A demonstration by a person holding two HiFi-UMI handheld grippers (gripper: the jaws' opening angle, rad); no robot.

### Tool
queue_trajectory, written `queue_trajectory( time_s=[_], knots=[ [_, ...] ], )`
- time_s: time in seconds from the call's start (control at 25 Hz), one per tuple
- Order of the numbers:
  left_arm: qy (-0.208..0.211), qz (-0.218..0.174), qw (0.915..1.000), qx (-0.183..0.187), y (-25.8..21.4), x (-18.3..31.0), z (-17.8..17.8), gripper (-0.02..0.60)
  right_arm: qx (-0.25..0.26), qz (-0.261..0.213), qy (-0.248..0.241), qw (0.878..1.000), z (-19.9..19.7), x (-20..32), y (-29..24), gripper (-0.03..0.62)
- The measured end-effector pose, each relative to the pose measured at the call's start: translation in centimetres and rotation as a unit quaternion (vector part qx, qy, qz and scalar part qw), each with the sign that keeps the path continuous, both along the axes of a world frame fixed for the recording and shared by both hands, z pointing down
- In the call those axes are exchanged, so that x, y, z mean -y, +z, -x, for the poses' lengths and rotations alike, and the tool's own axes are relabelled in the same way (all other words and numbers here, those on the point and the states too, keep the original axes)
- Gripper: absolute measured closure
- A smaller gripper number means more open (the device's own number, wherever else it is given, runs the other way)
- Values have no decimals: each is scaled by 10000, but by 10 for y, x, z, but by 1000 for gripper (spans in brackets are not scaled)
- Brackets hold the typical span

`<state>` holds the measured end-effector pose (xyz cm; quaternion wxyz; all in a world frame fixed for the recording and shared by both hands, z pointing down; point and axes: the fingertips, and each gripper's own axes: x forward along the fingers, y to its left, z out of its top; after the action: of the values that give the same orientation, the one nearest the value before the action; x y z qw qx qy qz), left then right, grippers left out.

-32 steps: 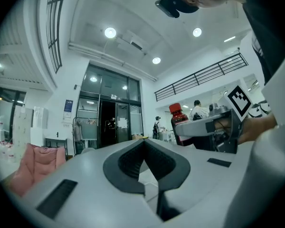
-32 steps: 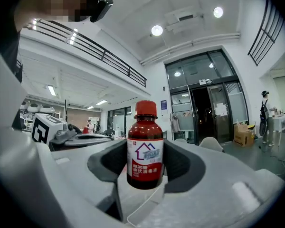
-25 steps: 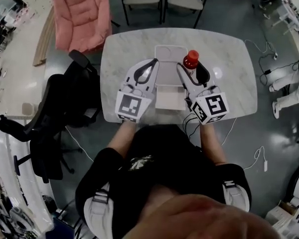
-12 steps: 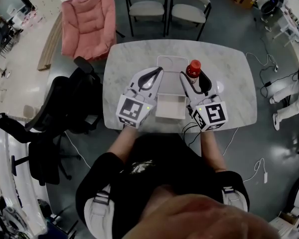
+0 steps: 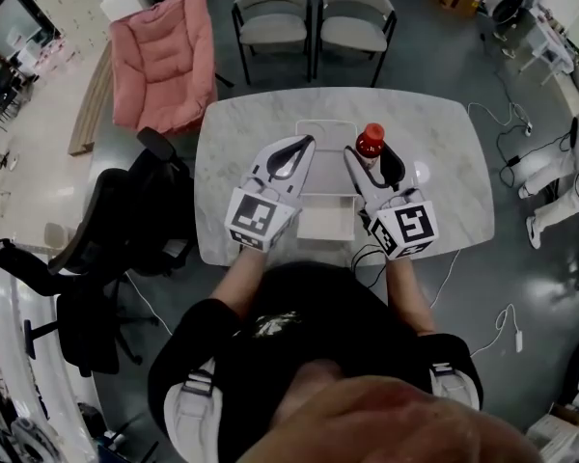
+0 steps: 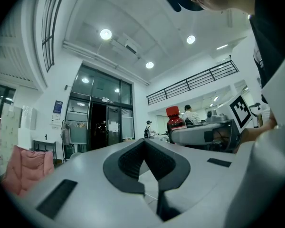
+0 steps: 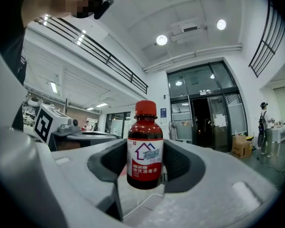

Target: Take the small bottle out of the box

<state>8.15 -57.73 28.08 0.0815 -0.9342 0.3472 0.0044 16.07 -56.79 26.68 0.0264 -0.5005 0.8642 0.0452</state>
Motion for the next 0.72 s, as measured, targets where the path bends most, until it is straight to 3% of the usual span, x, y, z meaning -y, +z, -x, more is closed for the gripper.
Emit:
queue_trajectory(
  time_s=[0.72],
  knots=[
    [30, 137, 9999, -99, 12, 19, 13, 569, -131, 85, -91, 9998, 21, 16, 9, 376]
  ],
)
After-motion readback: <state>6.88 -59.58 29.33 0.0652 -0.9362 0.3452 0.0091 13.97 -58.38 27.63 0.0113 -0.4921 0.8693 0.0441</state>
